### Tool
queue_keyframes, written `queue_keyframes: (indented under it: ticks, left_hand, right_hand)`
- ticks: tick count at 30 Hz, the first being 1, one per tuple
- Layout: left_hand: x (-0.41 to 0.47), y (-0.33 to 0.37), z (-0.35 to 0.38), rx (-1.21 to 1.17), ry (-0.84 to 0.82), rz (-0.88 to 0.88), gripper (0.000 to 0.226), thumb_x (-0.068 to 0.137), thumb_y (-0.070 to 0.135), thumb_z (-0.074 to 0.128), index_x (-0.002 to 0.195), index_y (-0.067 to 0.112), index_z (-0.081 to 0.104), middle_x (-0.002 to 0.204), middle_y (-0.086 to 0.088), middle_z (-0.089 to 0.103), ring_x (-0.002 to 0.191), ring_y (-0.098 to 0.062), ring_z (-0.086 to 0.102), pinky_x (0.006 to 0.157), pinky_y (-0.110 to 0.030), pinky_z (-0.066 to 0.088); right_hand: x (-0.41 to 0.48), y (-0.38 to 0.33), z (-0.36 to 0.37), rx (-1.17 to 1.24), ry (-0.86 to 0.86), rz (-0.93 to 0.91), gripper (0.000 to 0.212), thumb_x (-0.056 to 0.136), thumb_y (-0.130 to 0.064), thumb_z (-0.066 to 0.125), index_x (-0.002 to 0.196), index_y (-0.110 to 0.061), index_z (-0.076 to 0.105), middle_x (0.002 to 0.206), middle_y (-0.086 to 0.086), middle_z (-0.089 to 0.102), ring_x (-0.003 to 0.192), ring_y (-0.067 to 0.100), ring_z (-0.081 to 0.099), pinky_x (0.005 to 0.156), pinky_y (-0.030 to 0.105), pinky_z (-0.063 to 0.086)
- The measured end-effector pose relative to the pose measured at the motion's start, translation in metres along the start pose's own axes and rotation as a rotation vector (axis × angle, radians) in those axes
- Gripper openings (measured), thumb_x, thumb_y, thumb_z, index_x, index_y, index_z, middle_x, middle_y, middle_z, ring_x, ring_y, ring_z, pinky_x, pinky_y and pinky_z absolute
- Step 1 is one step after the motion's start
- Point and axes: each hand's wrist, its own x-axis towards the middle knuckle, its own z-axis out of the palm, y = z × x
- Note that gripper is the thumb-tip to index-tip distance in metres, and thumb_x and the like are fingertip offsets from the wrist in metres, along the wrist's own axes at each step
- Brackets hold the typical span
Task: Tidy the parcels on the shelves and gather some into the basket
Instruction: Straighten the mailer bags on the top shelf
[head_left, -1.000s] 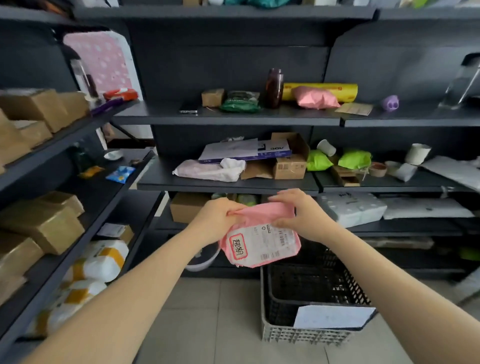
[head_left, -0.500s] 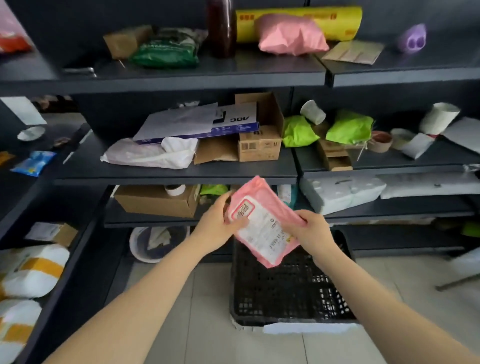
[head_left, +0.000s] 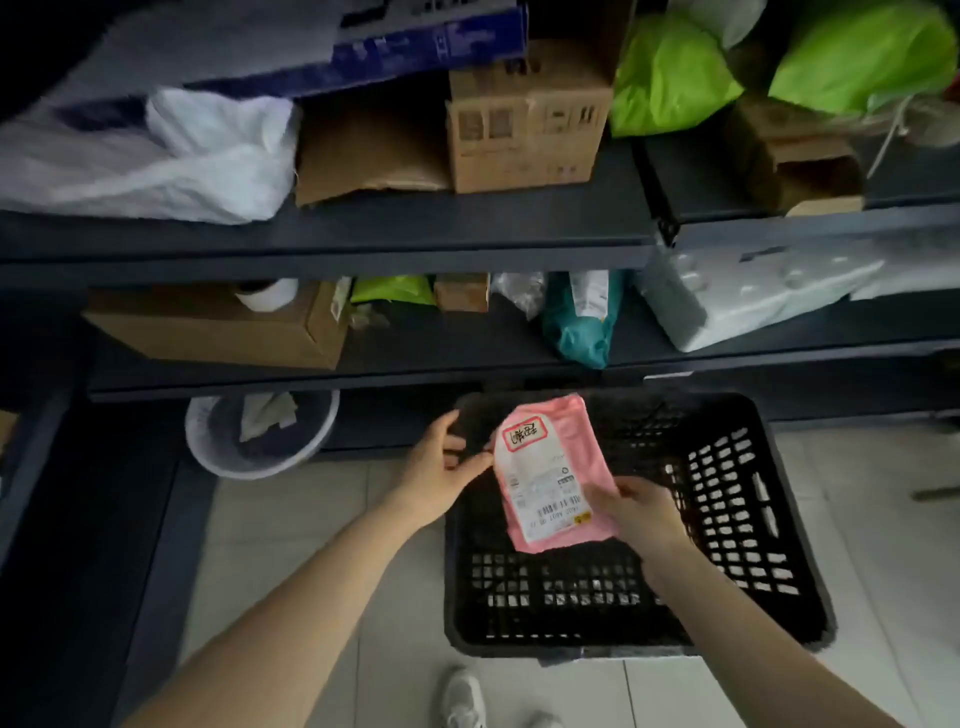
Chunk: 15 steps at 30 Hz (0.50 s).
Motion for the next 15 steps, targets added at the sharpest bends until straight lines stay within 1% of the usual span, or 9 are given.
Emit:
queue_keyframes:
  ticks: [2, 4, 5, 6, 9, 10, 12, 15]
  left_hand:
    - [0.016, -0.029, 0.005, 0.095, 0.007, -0.036, 0.068, 0.088, 0.03, 0.064, 0.146, 0.02, 0.029, 0.135, -0.004, 0.049, 0.111, -0.016, 0.054, 0.088, -0.024, 0.042]
    - [0.029, -0.054, 0.01, 0.211, 0.0, -0.051, 0.065, 0.09, 0.032, 0.06, 0.146, 0.02, 0.029, 0.14, -0.003, 0.046, 0.118, -0.018, 0.051, 0.095, -0.028, 0.04]
    - [0.036, -0.065, 0.013, 0.25, -0.004, -0.055, 0.064, 0.091, 0.032, 0.059, 0.146, 0.02, 0.029, 0.141, -0.003, 0.045, 0.12, -0.018, 0.05, 0.099, -0.03, 0.04]
    - [0.042, -0.076, 0.016, 0.277, -0.005, -0.056, 0.063, 0.091, 0.032, 0.059, 0.146, 0.02, 0.029, 0.141, -0.003, 0.045, 0.121, -0.019, 0.05, 0.1, -0.032, 0.04]
    - [0.057, -0.101, 0.026, 0.292, -0.014, -0.041, 0.062, 0.09, 0.029, 0.061, 0.145, 0.022, 0.032, 0.142, -0.002, 0.044, 0.122, -0.018, 0.05, 0.103, -0.033, 0.041]
    - [0.061, -0.109, 0.03, 0.294, -0.013, -0.023, 0.062, 0.089, 0.028, 0.062, 0.145, 0.023, 0.034, 0.142, -0.002, 0.043, 0.124, -0.018, 0.048, 0.105, -0.035, 0.04]
    - [0.068, -0.122, 0.036, 0.306, 0.009, 0.023, 0.065, 0.087, 0.024, 0.065, 0.144, 0.024, 0.035, 0.142, -0.003, 0.044, 0.129, -0.019, 0.044, 0.108, -0.039, 0.037]
    - [0.075, -0.134, 0.039, 0.291, 0.069, 0.086, 0.068, 0.084, 0.018, 0.07, 0.144, 0.023, 0.038, 0.135, -0.003, 0.05, 0.128, -0.018, 0.045, 0.108, -0.038, 0.036]
  right_hand:
    - [0.029, 0.024, 0.018, 0.004, 0.064, 0.083, 0.017, 0.082, -0.026, 0.067, 0.092, -0.012, 0.066, 0.08, 0.004, 0.066, 0.072, 0.02, 0.06, 0.064, 0.032, 0.051]
    - [0.054, 0.046, 0.037, -0.017, 0.114, 0.158, 0.021, 0.083, -0.029, 0.066, 0.099, -0.015, 0.064, 0.088, 0.006, 0.067, 0.073, 0.019, 0.059, 0.059, 0.028, 0.048]
    - [0.067, 0.056, 0.046, -0.033, 0.122, 0.186, 0.021, 0.084, -0.029, 0.065, 0.1, -0.016, 0.064, 0.089, 0.006, 0.067, 0.074, 0.019, 0.06, 0.06, 0.026, 0.047]
    - [0.081, 0.066, 0.057, -0.052, 0.128, 0.208, 0.02, 0.085, -0.028, 0.063, 0.101, -0.016, 0.064, 0.09, 0.006, 0.066, 0.078, 0.02, 0.061, 0.063, 0.027, 0.048]
    - [0.117, 0.09, 0.088, -0.07, 0.129, 0.256, 0.028, 0.085, -0.027, 0.059, 0.107, -0.01, 0.065, 0.096, 0.009, 0.067, 0.091, 0.027, 0.063, 0.079, 0.035, 0.054]
    - [0.129, 0.096, 0.098, -0.068, 0.125, 0.263, 0.032, 0.085, -0.028, 0.058, 0.111, -0.009, 0.065, 0.101, 0.011, 0.067, 0.095, 0.028, 0.064, 0.081, 0.034, 0.053]
    - [0.146, 0.107, 0.117, -0.061, 0.116, 0.278, 0.036, 0.087, -0.028, 0.057, 0.115, -0.007, 0.063, 0.109, 0.015, 0.067, 0.099, 0.03, 0.063, 0.077, 0.031, 0.05]
    - [0.17, 0.122, 0.14, 0.0, 0.099, 0.287, 0.033, 0.087, -0.021, 0.054, 0.115, -0.005, 0.062, 0.105, 0.016, 0.066, 0.095, 0.031, 0.064, 0.073, 0.034, 0.051]
